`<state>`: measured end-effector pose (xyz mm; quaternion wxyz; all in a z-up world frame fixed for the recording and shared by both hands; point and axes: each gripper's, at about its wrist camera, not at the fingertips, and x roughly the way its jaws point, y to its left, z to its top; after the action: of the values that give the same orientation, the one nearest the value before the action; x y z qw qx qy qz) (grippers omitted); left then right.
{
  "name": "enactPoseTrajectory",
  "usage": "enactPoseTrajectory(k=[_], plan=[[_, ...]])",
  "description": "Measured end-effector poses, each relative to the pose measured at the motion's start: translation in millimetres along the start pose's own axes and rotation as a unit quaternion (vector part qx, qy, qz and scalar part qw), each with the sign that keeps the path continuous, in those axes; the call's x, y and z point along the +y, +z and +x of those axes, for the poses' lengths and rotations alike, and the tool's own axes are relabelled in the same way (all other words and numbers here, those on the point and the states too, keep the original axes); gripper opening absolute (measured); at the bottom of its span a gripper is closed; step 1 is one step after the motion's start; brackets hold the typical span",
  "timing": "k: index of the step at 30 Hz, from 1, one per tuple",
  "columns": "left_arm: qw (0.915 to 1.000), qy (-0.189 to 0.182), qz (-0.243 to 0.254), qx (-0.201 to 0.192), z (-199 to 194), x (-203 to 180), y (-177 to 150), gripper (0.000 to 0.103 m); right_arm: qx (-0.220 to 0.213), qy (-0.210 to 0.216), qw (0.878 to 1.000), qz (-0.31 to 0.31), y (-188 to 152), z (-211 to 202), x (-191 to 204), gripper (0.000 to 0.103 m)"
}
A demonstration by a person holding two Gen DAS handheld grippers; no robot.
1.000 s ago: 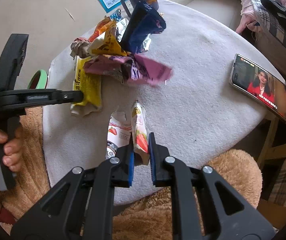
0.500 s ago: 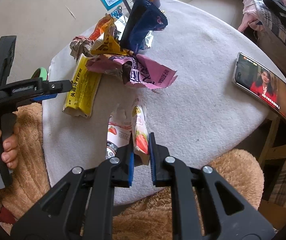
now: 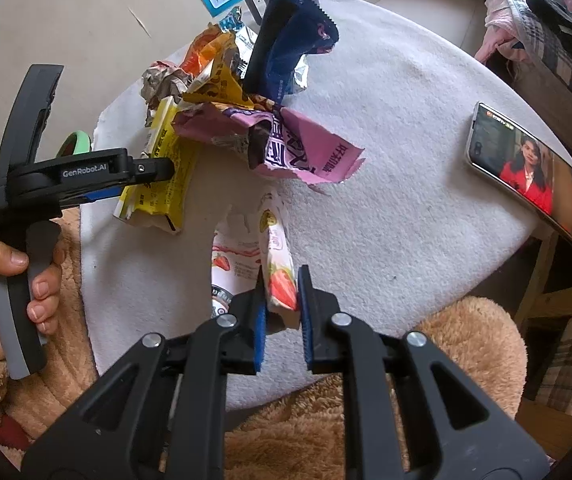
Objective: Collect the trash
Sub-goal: 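Grasp the yellow printed box with the left gripper, then carry the yellow box and snack packet toward the red bucket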
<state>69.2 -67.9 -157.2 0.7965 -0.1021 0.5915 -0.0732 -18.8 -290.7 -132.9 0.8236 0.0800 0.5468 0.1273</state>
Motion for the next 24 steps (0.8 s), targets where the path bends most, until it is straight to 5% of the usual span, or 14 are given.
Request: enactPoseTrajectory(k=[4, 9, 24], plan=[[0.9998, -0.009, 0.015, -0.006, -11.6, -3.4, -2.4, 0.038, -0.002, -0.006, 1.0, -0.006, 0.7, -0.4, 3.4, 0.014], [0.9985, -0.054, -0.006, -0.003, -33.6, 6.8, -13.9, 0.033, -0.017, -0.012, 1.0, -0.01, 0.0, -7.7, 11.9, 0.013], [0.9952, -0.057, -0.007, -0.079, -88.4, 36.1, -18.8, 0.033, -0.056, 0.027, 0.997, -0.033, 20.1, -31.4, 61.6, 0.013]])
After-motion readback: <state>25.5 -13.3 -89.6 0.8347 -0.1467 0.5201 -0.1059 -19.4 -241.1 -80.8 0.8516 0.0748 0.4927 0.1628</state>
